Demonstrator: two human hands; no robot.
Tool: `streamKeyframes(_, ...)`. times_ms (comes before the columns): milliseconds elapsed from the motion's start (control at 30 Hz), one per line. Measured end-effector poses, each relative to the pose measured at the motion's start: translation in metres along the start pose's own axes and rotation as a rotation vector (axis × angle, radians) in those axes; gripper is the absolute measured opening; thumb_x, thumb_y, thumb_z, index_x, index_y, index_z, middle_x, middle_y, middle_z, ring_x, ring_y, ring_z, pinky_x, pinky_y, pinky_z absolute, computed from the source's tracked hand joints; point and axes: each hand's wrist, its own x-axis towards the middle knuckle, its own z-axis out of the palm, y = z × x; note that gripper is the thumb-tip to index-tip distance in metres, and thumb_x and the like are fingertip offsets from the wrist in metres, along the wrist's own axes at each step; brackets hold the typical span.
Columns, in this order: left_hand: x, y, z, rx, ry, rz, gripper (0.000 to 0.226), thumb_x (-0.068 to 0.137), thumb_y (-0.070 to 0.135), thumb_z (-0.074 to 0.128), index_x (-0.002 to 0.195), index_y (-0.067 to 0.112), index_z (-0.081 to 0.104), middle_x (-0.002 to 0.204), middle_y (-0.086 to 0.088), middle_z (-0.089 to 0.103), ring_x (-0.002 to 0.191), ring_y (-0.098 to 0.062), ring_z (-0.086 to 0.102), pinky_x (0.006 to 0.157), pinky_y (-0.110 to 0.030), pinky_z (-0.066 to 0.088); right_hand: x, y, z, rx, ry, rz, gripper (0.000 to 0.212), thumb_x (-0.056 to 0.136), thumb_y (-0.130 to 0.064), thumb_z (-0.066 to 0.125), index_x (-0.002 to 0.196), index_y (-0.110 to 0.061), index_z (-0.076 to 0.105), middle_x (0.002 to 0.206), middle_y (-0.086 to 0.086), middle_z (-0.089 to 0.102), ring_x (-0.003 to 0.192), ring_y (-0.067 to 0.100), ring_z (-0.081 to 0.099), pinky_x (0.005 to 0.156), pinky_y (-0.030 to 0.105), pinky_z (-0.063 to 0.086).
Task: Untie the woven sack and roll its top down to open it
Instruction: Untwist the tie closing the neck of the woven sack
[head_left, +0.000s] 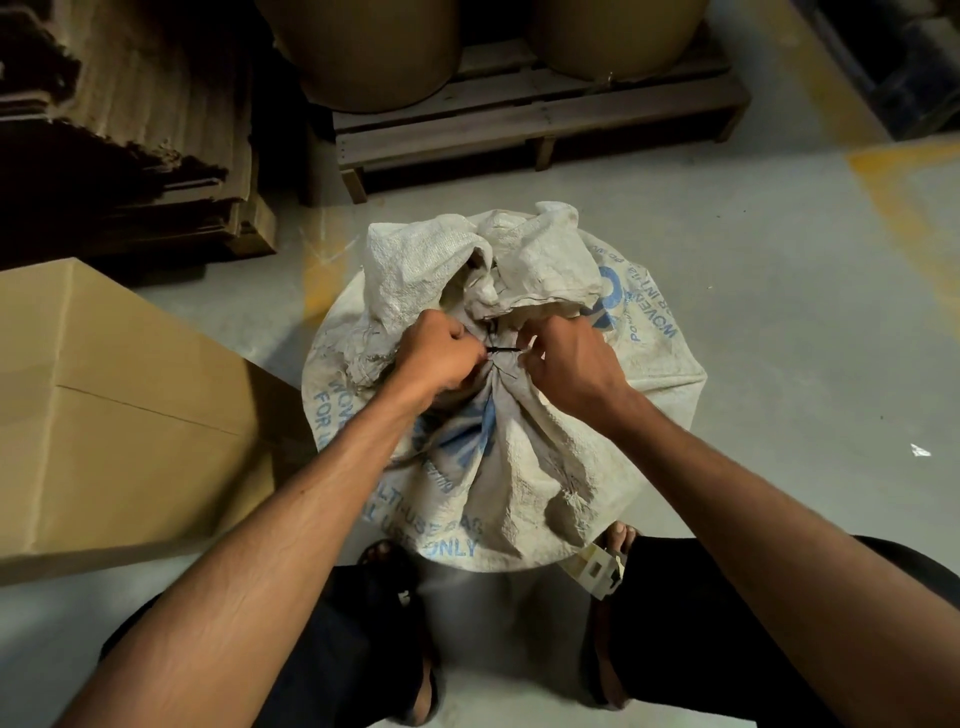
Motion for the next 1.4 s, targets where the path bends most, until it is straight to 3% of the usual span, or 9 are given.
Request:
streamKeyframes(267, -0.001, 0.000, -0.008, -0.159, -0.145, -0.269, 0.024, 0.085, 0.001, 0.054, 0.080, 0.014, 0.073, 0.079, -0.003, 0.077, 0.062, -0.015, 0.059, 0.056, -0.025, 0.045, 0.004, 0.001, 0.006, 0.014, -0.006, -0.033, 0.027, 0.084, -0.014, 0.056, 0.102, -0.021, 0.074, 0.095, 0.007, 0.075, 0.082, 0.032, 0.070, 0.066, 0.045, 0.060)
streamKeyframes(400, 0.003, -0.003, -0.005, 0.001, -0.085, -0.162, 0.019, 0.089, 0.016, 0.055, 0.092, 0.010, 0.073, 0.087, -0.003, 0.076, 0.077, -0.022, 0.073, 0.054, -0.034, 0.057, 0.008, 0.000, 0.006, 0.025, -0.033, -0.055, 0.026, 0.082, -0.009, 0.064, 0.104, -0.018, 0.075, 0.095, 0.008, 0.075, 0.081, 0.029, 0.069, 0.068, 0.046, 0.060)
streamKeyframes(533, 0.007, 0.001, -0.005, 0.214, -0.067, -0.081, 0.024, 0.092, 0.026, 0.055, 0.094, 0.007, 0.069, 0.079, -0.004, 0.067, 0.080, -0.027, 0.073, 0.074, -0.046, 0.063, 0.010, 0.001, 0.007, 0.004, -0.033, -0.047, 0.022, 0.088, -0.012, 0.067, 0.107, -0.019, 0.074, 0.099, 0.006, 0.074, 0.086, 0.029, 0.068, 0.069, 0.045, 0.059)
streamKeyframes(733, 0.013, 0.009, -0.008, 0.385, -0.098, -0.039, 0.017, 0.088, 0.025, 0.054, 0.090, 0.011, 0.063, 0.078, -0.003, 0.064, 0.069, -0.022, 0.064, 0.065, -0.032, 0.054, 0.021, 0.006, 0.008, 0.049, -0.076, -0.023, 0.022, 0.085, -0.015, 0.065, 0.101, -0.022, 0.078, 0.099, 0.002, 0.077, 0.087, 0.027, 0.071, 0.070, 0.042, 0.060)
streamKeyframes(833, 0.020, 0.008, -0.009, 0.280, -0.148, -0.046, 0.017, 0.086, 0.019, 0.057, 0.091, 0.006, 0.066, 0.080, -0.003, 0.062, 0.072, -0.021, 0.063, 0.067, -0.040, 0.060, 0.026, 0.004, 0.009, 0.072, -0.082, -0.019, 0.024, 0.081, -0.016, 0.054, 0.090, -0.020, 0.077, 0.089, 0.000, 0.077, 0.078, 0.024, 0.071, 0.065, 0.041, 0.060)
streamKeyframes(967, 0.026, 0.007, -0.017, -0.015, -0.267, -0.193, 0.010, 0.090, 0.006, 0.065, 0.092, 0.011, 0.073, 0.089, -0.006, 0.072, 0.070, -0.018, 0.070, 0.052, -0.027, 0.054, 0.033, 0.004, 0.012, 0.091, -0.094, -0.036, 0.025, 0.078, -0.014, 0.046, 0.075, -0.018, 0.070, 0.074, -0.002, 0.072, 0.063, 0.018, 0.070, 0.058, 0.042, 0.061)
streamKeyframes(1167, 0.035, 0.002, -0.027, -0.133, -0.398, -0.206, 0.018, 0.102, 0.019, 0.056, 0.108, 0.015, 0.073, 0.092, 0.000, 0.079, 0.081, -0.020, 0.072, 0.062, -0.029, 0.053, 0.040, 0.006, 0.014, 0.078, -0.101, -0.056, 0.017, 0.080, -0.021, 0.049, 0.073, -0.026, 0.064, 0.079, 0.001, 0.072, 0.068, 0.023, 0.068, 0.059, 0.043, 0.059)
streamKeyframes(1267, 0.038, 0.001, -0.024, -0.060, -0.343, -0.134, 0.018, 0.101, 0.019, 0.057, 0.107, 0.017, 0.075, 0.088, 0.001, 0.079, 0.072, -0.016, 0.071, 0.056, -0.027, 0.049, 0.045, 0.011, 0.017, 0.059, -0.101, -0.069, 0.017, 0.087, -0.018, 0.055, 0.082, -0.020, 0.071, 0.084, 0.001, 0.072, 0.071, 0.022, 0.068, 0.061, 0.043, 0.060)
streamKeyframes(1400, 0.031, -0.001, -0.010, 0.472, -0.010, 0.233, 0.025, 0.086, 0.024, 0.076, 0.111, 0.029, 0.074, 0.101, 0.007, 0.072, 0.056, -0.001, 0.051, 0.048, -0.021, 0.038, 0.047, 0.013, 0.017, 0.057, -0.104, -0.072, 0.015, 0.088, -0.018, 0.056, 0.085, -0.020, 0.070, 0.085, 0.001, 0.072, 0.072, 0.022, 0.068, 0.061, 0.044, 0.060)
